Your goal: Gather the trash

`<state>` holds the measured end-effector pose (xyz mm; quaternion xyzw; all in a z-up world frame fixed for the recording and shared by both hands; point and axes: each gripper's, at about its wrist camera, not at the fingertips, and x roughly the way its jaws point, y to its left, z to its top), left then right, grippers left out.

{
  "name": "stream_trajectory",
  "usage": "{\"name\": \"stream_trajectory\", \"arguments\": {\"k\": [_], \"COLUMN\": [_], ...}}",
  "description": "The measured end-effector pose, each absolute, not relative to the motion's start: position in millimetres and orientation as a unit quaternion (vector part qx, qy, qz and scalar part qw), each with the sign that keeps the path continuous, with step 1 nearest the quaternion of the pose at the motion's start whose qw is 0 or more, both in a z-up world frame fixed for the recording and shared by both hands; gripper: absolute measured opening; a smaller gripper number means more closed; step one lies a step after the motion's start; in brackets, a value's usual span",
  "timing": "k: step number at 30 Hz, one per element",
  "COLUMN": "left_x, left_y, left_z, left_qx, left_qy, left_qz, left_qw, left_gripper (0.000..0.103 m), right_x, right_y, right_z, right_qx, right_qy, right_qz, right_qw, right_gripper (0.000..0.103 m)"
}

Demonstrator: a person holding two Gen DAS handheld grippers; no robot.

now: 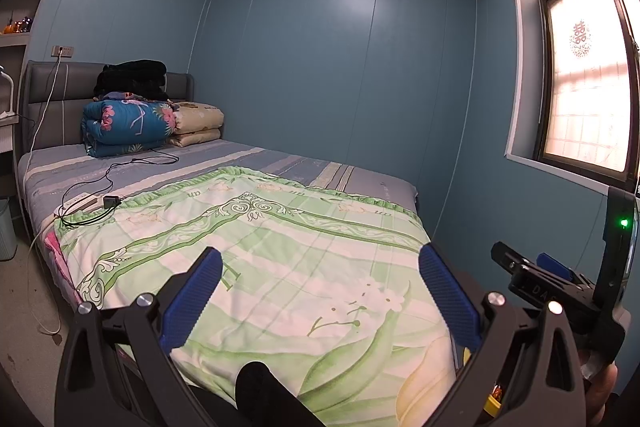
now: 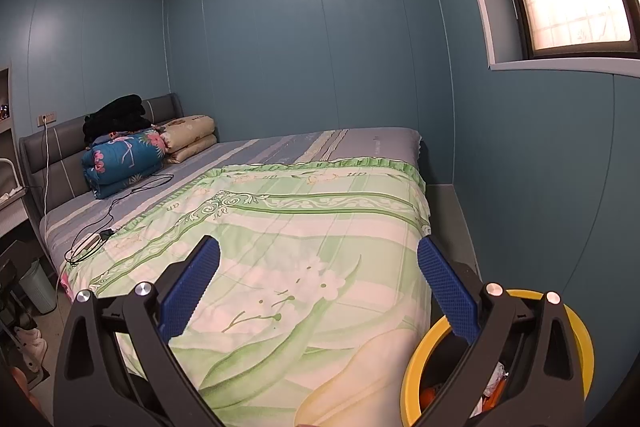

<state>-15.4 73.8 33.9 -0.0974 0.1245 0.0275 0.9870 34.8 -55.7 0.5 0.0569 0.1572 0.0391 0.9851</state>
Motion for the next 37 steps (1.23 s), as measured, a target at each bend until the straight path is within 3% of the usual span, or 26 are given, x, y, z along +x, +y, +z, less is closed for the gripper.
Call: {"name": "stream_trajectory", "arguments": {"k": [37], "left_x": [-7.8], "left_y": [74.7], "left_z": [28.2], "left_qx": [-0.096], "left_qy": [0.134], "left_qz": [0.012], "left_qw": [0.986], "left_gripper": [0.095], "right_x": [36.3], "right_y": [-59.1], "right_z": [-3.8], "right_qx": [0.062], "right_qy": [0.165], "right_qz": [0.042], "right_qw": [0.983], "right_gripper": [0.095]}}
